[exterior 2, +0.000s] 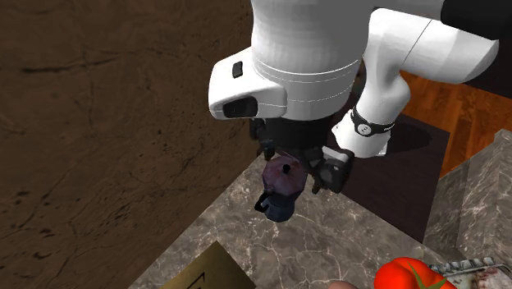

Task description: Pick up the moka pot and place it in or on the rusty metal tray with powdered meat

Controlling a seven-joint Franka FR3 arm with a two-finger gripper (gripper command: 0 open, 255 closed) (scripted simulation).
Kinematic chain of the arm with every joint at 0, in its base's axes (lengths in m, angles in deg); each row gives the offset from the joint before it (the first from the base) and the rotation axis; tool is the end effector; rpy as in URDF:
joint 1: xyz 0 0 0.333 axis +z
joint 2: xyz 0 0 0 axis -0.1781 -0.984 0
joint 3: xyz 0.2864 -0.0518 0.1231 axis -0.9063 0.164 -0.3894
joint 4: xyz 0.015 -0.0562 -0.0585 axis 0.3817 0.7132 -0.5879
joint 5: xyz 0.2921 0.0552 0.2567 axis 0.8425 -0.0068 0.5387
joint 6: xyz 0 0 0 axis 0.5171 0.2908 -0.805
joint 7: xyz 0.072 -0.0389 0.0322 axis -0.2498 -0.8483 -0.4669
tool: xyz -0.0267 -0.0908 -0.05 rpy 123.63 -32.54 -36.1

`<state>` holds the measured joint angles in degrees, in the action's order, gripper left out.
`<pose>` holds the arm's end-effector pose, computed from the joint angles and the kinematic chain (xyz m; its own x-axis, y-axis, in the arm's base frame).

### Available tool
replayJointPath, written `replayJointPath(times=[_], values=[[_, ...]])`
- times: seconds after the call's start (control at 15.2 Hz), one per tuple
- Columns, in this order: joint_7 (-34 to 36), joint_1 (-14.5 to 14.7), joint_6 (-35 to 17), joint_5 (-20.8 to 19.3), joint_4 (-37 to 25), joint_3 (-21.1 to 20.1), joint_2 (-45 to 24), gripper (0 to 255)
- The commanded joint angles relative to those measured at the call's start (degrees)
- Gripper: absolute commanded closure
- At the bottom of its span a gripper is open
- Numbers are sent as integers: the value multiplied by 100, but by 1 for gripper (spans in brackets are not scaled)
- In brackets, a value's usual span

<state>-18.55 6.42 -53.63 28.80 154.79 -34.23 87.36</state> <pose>0.4112 -0.0670 0.4126 0.9947 -0.0576 -0.0856 -0.0615 -0.9971 -0.0443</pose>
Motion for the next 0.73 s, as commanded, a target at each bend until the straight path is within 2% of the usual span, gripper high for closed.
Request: replayJointPath(times=[0.0,0.26,0.66], values=[[-135,-29,-301,-20,-56,79,-410,0],[-376,-77,-773,-10,-276,200,-1208,0],[-408,-69,-1277,32,-25,205,-1462,0]])
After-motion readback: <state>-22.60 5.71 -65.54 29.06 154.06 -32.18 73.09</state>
